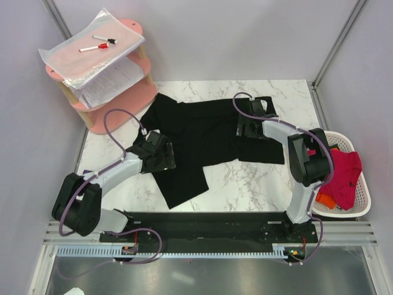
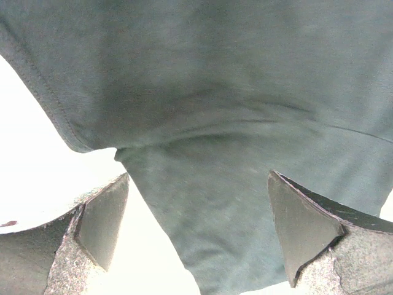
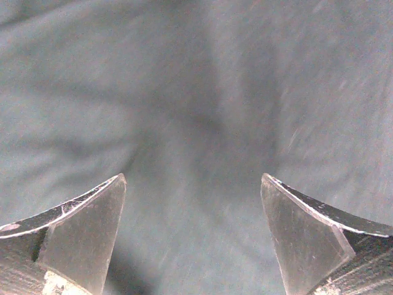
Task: Fold and stack the t-shirts
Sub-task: Fold the flattened tshirt in 1/3 of the way, then grap the side of the flattened tshirt closest away from the robot with both arms
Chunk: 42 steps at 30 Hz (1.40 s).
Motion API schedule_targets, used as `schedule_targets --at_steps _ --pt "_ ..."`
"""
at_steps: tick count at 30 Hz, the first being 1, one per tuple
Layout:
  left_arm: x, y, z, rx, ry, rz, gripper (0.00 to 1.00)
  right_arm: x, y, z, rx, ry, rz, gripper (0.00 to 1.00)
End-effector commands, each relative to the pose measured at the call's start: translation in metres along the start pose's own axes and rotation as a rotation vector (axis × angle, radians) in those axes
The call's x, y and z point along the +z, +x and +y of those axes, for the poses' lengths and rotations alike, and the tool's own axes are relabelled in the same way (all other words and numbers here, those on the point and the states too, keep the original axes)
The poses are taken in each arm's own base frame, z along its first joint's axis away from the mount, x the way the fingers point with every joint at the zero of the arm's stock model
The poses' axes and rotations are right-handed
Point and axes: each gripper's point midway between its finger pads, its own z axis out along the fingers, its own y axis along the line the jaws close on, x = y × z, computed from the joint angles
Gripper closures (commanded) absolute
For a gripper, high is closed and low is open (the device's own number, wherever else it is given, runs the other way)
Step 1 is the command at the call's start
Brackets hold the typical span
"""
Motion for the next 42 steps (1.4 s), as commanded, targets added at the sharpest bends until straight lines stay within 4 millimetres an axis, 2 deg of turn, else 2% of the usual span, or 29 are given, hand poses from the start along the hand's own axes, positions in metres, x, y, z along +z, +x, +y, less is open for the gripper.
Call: schedule_targets --at_steps 1,3,4,5,7,11,13,14,22,29,33,36,39,40,42 --pt "-0.037 -0.014 -0.021 0.018 0.156 -0.087 0.0 -0.057 -0.022 0.012 0.022 -0.093 -0.099 0.02" --pt "-0.045 -0.009 -0.021 0.001 0.184 -0.092 0.0 -0.064 -0.015 0.006 0.058 -0.112 -0.091 0.02" --pt "-0.05 -0.004 -0.018 -0.01 0.2 -0.1 0.0 -0.076 -0.021 0.005 0.098 -0.142 -0.114 0.02" --pt "-0.053 -0.001 -0.017 -0.029 0.212 -0.101 0.01 -0.075 -0.013 -0.008 0.125 -0.125 -0.101 0.02" --pt "-0.055 0.015 -0.013 -0.038 0.228 -0.072 0.01 -0.085 -0.014 -0.023 0.168 -0.11 -0.125 0.02" --pt "-0.048 0.047 -0.011 -0.05 0.233 0.019 0.01 -0.084 0.016 -0.059 0.234 -0.02 -0.088 0.02" --pt "-0.045 0.062 -0.012 -0.039 0.227 0.057 0.01 -0.086 0.027 -0.07 0.259 0.013 -0.069 0.02" --pt "-0.044 0.068 -0.013 -0.047 0.226 0.077 0.01 -0.085 0.039 -0.076 0.271 0.033 -0.05 0.02" --pt "-0.032 0.112 -0.008 -0.019 0.162 0.176 0.02 -0.093 0.066 -0.103 0.364 0.158 -0.047 0.02" --pt "-0.032 0.119 -0.01 0.039 0.119 0.189 0.06 -0.093 0.075 -0.111 0.385 0.204 -0.032 0.02" --pt "-0.031 0.12 -0.012 0.06 0.108 0.207 0.06 -0.096 0.081 -0.123 0.446 0.236 -0.042 0.02" --pt "-0.033 0.122 -0.018 0.062 0.129 0.22 0.11 -0.098 0.079 -0.135 0.512 0.26 -0.067 0.02" --pt "-0.034 0.123 -0.021 0.063 0.14 0.221 0.23 -0.095 0.076 -0.15 0.547 0.298 -0.073 0.02" --pt "-0.034 0.124 -0.021 0.071 0.14 0.222 0.33 -0.093 0.075 -0.156 0.563 0.311 -0.073 0.02" --pt "-0.034 0.124 -0.02 0.069 0.14 0.222 0.47 -0.088 0.075 -0.157 0.58 0.304 -0.06 0.02"
